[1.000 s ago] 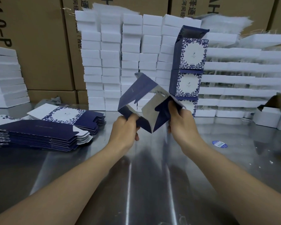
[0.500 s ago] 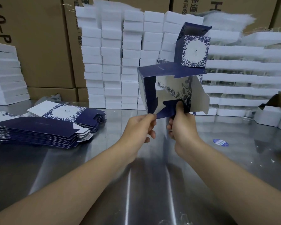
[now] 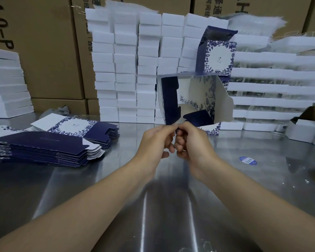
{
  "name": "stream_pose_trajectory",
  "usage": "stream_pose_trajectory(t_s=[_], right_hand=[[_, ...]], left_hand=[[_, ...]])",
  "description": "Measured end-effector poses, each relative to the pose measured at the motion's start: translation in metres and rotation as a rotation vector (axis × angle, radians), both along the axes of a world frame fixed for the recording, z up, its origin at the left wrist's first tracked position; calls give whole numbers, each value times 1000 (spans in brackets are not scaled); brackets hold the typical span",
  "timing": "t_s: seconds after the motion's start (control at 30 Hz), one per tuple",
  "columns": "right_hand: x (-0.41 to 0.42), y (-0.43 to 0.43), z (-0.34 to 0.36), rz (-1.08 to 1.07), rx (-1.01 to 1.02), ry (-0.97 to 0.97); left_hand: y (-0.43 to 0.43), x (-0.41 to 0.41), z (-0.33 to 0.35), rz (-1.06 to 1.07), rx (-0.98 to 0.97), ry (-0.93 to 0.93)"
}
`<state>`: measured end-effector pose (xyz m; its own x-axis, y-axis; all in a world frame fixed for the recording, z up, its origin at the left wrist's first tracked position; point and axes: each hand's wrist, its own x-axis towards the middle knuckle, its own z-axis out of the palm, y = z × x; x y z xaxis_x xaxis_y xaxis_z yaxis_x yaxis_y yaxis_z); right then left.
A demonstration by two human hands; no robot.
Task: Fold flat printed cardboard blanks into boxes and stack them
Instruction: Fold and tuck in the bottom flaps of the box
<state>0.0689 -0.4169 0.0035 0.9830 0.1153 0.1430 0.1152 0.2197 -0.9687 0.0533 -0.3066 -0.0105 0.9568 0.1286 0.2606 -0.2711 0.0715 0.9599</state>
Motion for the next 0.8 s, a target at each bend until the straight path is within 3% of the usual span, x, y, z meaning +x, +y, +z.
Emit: stream_pose_trajectory(t_s=[0.37,0.53,0.8], right_hand=[[-1,0,0,86,-31,18],[1,0,-1,23,-31,34],[3,1,-3,24,9,22]], left_hand=[[1,3,-1,-27,-169,104],[5,5,-1,20,-249,125],[2,1,1,-70,-214,171]])
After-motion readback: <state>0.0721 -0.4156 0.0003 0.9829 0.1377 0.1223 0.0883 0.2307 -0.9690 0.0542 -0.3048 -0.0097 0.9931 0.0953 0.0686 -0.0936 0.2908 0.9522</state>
